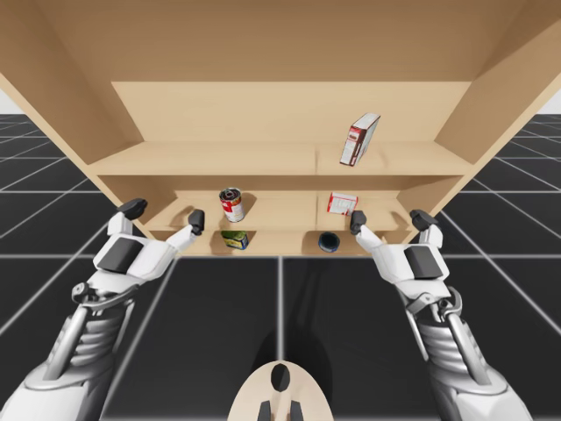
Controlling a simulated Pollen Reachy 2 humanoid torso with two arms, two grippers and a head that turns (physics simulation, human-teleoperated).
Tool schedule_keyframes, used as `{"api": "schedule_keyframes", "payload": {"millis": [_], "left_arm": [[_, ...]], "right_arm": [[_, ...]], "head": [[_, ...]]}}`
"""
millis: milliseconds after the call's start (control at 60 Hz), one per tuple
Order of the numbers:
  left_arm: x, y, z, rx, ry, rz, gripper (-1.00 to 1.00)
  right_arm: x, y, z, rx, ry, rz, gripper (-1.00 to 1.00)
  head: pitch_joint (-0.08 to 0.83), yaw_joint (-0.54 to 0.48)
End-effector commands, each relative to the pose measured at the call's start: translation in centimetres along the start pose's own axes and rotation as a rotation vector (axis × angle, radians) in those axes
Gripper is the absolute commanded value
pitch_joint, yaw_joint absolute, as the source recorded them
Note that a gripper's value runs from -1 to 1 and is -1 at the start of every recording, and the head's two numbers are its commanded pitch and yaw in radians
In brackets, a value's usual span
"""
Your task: Find the potted meat can on the shelf and bring it to me.
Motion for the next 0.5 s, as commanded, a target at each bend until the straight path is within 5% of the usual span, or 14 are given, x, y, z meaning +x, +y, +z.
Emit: {"api": "schedule_keyframes", "payload": {"millis": [17,150,267,500], "left_arm": [[0.2,-0.5,0.4,-0.019,0.000,0.005,-1.00],[0.8,-1.1,1.4,-0.031,-0.001,0.046,-1.00],[1.3,-2.3,3.0,-0.063,0.041,0.177,-1.00],[-1.4,-5.3,6.6,-0.178,0.064,0.186,-1.00]], "right_arm": [[-0.2,0.6,0.3,0.001,0.011,-0.020,-1.00],[-0.3,0.7,0.3,-0.004,0.013,-0.020,-1.00],[-0.3,0.7,0.3,-0.011,0.016,-0.024,-1.00],[-0.3,0.5,0.4,-0.019,0.008,-0.031,-1.00]], "head": [[0.609,0.21],[0.610,0.20],[0.606,0.20],[0.599,0.21]]}}
